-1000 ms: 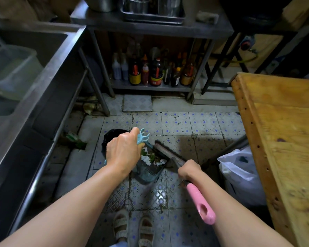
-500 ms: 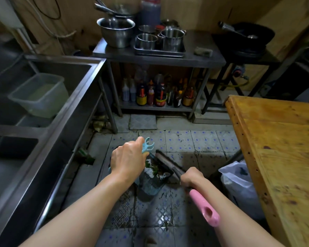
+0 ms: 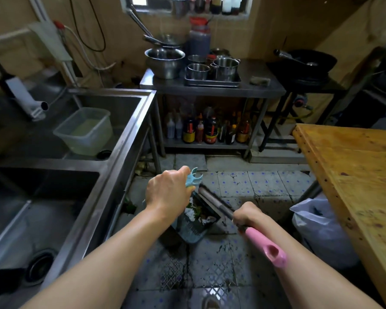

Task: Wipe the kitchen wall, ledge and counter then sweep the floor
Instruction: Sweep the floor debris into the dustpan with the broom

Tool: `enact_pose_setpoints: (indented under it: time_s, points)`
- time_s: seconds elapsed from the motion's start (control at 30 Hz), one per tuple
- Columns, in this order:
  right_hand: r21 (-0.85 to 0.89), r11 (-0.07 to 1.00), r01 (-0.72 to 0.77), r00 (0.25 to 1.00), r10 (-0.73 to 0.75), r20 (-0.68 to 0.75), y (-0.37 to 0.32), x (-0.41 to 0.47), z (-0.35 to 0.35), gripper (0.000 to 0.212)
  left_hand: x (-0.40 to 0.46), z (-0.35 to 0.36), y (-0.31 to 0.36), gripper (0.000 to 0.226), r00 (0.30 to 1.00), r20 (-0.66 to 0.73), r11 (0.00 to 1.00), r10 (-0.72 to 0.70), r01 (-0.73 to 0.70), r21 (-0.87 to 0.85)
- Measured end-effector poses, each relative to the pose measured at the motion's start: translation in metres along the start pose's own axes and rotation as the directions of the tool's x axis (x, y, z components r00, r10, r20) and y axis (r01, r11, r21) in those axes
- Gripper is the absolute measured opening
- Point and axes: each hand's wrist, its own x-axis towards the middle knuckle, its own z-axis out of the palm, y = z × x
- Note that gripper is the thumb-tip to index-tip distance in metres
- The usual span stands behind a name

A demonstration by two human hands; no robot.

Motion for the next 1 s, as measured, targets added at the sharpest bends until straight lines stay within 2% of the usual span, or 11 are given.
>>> enact_pose_setpoints:
  time_s: [0.07,0.17,0.3,0.4,0.53,0.67,0.83,1.0]
  points:
    - [0.017,1.0,0.021,1.0,-0.021,-0.01,-0.01,-0.009,0.01,0.016,-0.006,-0.011,-0.015,0.027,1.0,-0.014,1.0,0.016,-0.016,0.019]
    - [0.034,0.999,0.029,0.999,-0.028,-0.032,-0.019,-0.016,0.016,0.016,-0.008,-0.022,-0.028,0.027,0.998,-0.046,0.998,0.041,-0.039,0.041]
    - [0.156,0.988,0.013,0.999,-0.018,0.033,-0.03,-0.013,0.026,0.011,-0.008,-0.033,-0.045,0.029,0.996,-0.064,0.994,0.07,-0.064,0.085]
    - [0.178,0.983,0.034,0.998,-0.043,0.05,-0.042,-0.009,0.027,0.007,-0.003,-0.04,-0.054,0.032,0.993,-0.078,0.99,0.084,-0.075,0.118]
    - [0.133,0.989,0.07,0.996,-0.076,0.039,-0.059,0.0,0.019,0.015,0.007,-0.05,-0.06,0.036,0.995,-0.069,0.986,0.076,-0.064,0.153]
    - [0.186,0.979,0.079,0.993,-0.094,0.072,-0.072,0.014,0.017,0.008,0.017,-0.052,-0.064,0.036,0.996,-0.045,0.979,0.083,-0.073,0.19]
    - [0.174,0.977,0.125,0.987,-0.14,0.078,-0.083,0.037,0.01,0.021,0.029,-0.043,-0.068,0.035,0.994,0.002,0.949,0.11,-0.105,0.298]
    - [0.113,0.986,0.123,0.987,-0.133,0.087,-0.09,0.063,0.003,0.01,0.042,-0.033,-0.065,0.035,0.986,0.052,0.919,0.159,-0.167,0.358]
